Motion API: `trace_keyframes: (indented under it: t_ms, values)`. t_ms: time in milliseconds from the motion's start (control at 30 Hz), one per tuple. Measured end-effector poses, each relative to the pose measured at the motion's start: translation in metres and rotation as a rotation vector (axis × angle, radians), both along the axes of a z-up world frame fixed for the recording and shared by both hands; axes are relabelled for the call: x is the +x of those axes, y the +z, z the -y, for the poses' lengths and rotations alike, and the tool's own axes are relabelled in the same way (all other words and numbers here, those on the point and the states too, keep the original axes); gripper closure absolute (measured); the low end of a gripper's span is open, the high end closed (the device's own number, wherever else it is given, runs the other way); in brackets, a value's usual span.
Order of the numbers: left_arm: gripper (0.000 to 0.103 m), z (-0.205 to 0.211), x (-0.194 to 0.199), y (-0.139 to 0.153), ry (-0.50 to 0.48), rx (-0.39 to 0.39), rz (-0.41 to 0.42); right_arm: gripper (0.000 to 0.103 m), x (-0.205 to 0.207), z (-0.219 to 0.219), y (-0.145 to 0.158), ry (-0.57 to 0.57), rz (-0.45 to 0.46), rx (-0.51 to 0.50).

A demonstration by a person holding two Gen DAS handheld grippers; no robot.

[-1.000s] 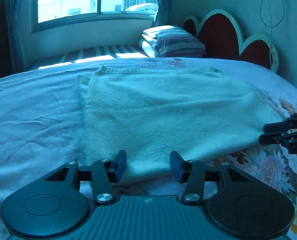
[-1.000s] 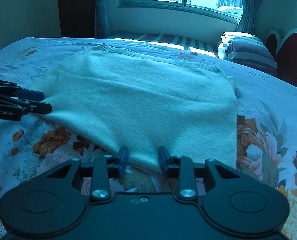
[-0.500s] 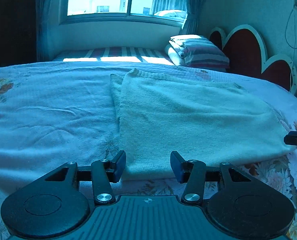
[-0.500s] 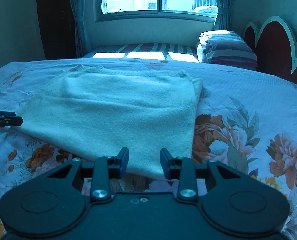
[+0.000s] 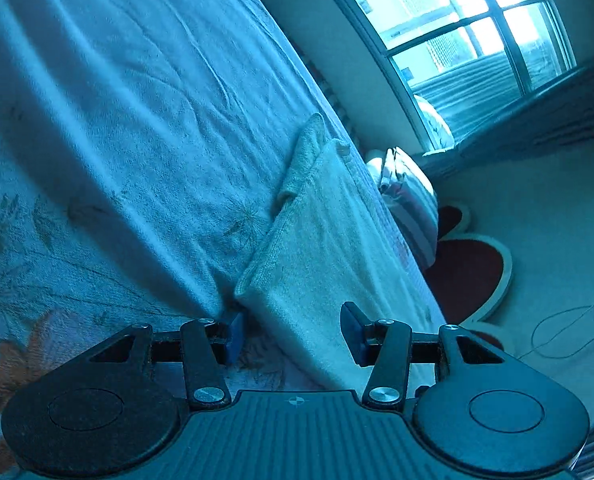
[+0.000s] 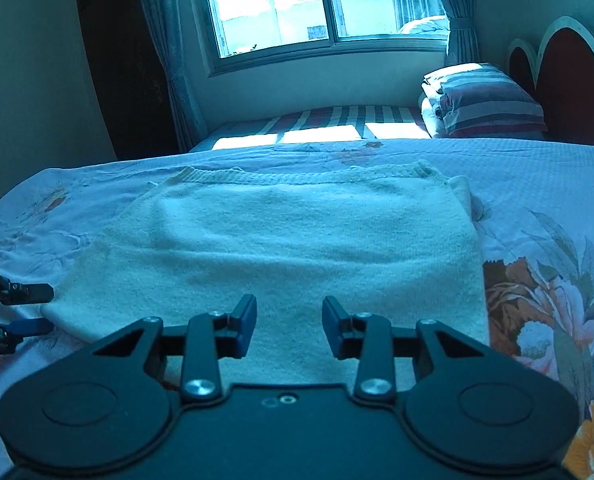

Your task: Fold small clothes

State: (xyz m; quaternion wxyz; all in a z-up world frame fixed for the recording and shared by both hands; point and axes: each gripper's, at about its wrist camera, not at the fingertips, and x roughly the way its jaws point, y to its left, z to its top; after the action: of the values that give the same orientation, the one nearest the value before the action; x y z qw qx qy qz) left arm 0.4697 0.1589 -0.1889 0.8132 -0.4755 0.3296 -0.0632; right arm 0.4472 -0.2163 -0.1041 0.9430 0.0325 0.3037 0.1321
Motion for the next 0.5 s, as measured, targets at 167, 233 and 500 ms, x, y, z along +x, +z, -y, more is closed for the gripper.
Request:
trace_keyframes:
  t_ms: [167, 233, 500]
  values:
    - [0.070, 0.014, 0.008, -0.009, 0.049, -0.002, 0.016, 0.069, 0.029, -0.023, 0.003, 0.018, 0.039, -0.036]
    - [0.089, 0.018, 0.011, -0.018, 0.080, -0.025, 0.014, 0.079, 0.041, -0.031, 0.001, 0.024, 0.034, -0.052]
    - [0.092, 0.017, 0.013, -0.025, 0.088, -0.032, 0.054, 0.083, 0.049, -0.055, -0.006, 0.038, 0.029, -0.102]
